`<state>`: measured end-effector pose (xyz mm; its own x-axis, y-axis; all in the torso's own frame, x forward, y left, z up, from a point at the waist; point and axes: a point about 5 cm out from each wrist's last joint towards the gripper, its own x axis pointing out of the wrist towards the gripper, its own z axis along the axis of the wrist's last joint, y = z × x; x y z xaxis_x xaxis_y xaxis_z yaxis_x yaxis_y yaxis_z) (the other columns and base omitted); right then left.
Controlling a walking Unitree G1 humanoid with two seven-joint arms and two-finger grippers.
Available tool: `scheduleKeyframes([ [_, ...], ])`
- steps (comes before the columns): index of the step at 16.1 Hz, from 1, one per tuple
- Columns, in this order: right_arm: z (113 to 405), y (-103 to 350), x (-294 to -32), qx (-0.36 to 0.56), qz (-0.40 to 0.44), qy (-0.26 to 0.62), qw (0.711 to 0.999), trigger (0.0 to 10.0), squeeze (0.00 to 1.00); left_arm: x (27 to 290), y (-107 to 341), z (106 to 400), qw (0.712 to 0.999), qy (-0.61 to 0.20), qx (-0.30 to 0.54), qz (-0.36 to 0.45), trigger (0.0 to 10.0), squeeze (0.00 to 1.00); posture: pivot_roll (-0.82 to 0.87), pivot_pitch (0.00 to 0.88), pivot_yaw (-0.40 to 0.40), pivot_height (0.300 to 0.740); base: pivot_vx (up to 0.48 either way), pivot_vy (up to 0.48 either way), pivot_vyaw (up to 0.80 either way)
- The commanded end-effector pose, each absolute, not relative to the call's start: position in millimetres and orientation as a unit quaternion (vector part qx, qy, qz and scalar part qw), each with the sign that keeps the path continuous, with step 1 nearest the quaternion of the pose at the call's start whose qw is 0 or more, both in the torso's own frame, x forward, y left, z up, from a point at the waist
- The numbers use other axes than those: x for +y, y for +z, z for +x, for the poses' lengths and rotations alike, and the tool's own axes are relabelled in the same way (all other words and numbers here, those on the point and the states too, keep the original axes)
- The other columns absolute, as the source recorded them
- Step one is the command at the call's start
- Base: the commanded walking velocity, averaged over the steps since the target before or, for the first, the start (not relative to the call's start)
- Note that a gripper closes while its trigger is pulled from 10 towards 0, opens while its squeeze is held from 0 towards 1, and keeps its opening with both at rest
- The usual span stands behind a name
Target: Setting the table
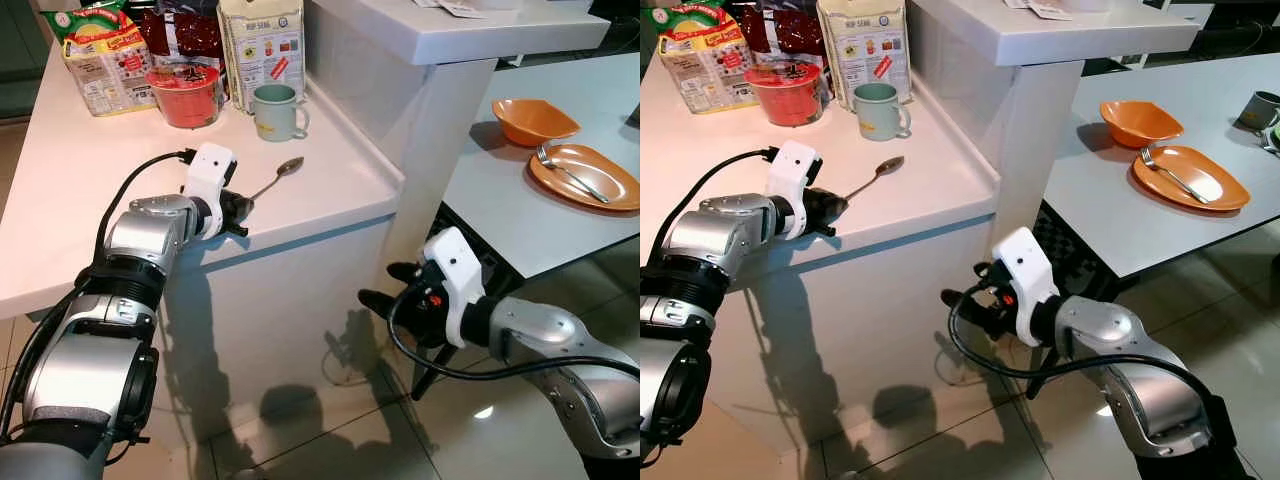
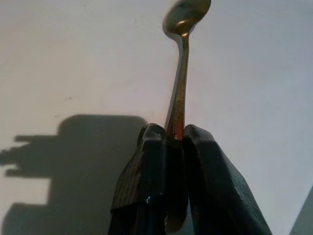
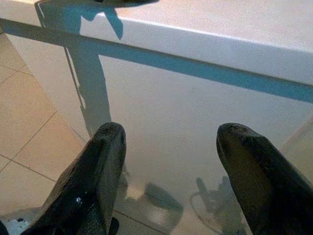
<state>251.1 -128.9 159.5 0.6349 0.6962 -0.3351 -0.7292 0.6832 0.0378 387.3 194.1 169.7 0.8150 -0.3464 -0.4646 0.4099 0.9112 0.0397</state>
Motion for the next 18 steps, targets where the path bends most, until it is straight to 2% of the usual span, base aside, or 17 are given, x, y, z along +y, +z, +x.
scheduleKeyframes([
  [1, 253, 160, -127, 0.158, -0.044, 0.384, 0.909, 10.0, 0.00, 198, 156, 382, 0.945, -0.195, 0.259, 0.044, 0.0, 0.00, -0.02, 0.000, -0.015, 0.740, 0.000, 0.000, 0.00],
  [6, 268, 164, -132, 0.129, -0.015, 0.330, 0.935, 10.0, 0.00, 200, 160, 381, 0.954, -0.190, 0.233, 0.020, 0.0, 0.00, -0.01, 0.000, -0.024, 0.740, 0.000, 0.000, 0.00],
  [10, 289, 182, -142, 0.073, 0.026, 0.271, 0.959, 10.0, 0.00, 199, 182, 383, 0.962, -0.204, 0.183, -0.008, 0.0, 0.00, -0.01, 0.000, -0.022, 0.740, 0.000, 0.000, 0.00],
  [11, 294, 191, -142, 0.049, 0.059, 0.258, 0.963, 10.0, 0.00, 198, 190, 382, 0.963, -0.213, 0.166, -0.016, 0.0, 0.00, -0.01, 0.000, -0.024, 0.740, 0.000, 0.000, 0.00],
  [12, 299, 196, -141, 0.033, 0.094, 0.251, 0.963, 10.0, 0.00, 198, 194, 382, 0.964, -0.214, 0.156, -0.015, 0.0, 0.00, 0.00, 0.000, -0.030, 0.740, 0.000, 0.000, 0.00],
  [14, 303, 196, -140, 0.030, 0.115, 0.251, 0.961, 10.0, 0.00, 200, 194, 381, 0.965, -0.210, 0.153, -0.016, 0.0, 0.00, 0.00, 0.000, -0.031, 0.740, 0.000, 0.000, 0.00],
  [16, 306, 195, -135, 0.025, 0.174, 0.267, 0.948, 10.0, 0.00, 198, 198, 380, 0.965, -0.218, 0.142, -0.037, 0.0, 0.00, -0.01, 0.000, -0.028, 0.740, 0.000, 0.000, 0.00],
  [17, 308, 194, -134, 0.024, 0.192, 0.270, 0.943, 10.0, 0.27, 196, 200, 378, 0.963, -0.226, 0.138, -0.046, 0.0, 0.00, -0.01, 0.000, -0.025, 0.740, 0.000, 0.000, 0.00],
  [18, 311, 194, -132, 0.022, 0.241, 0.279, 0.929, 10.0, 1.00, 192, 204, 375, 0.958, -0.244, 0.132, -0.066, 0.0, 0.00, -0.01, 0.000, -0.024, 0.740, 0.000, 0.000, 0.00],
])
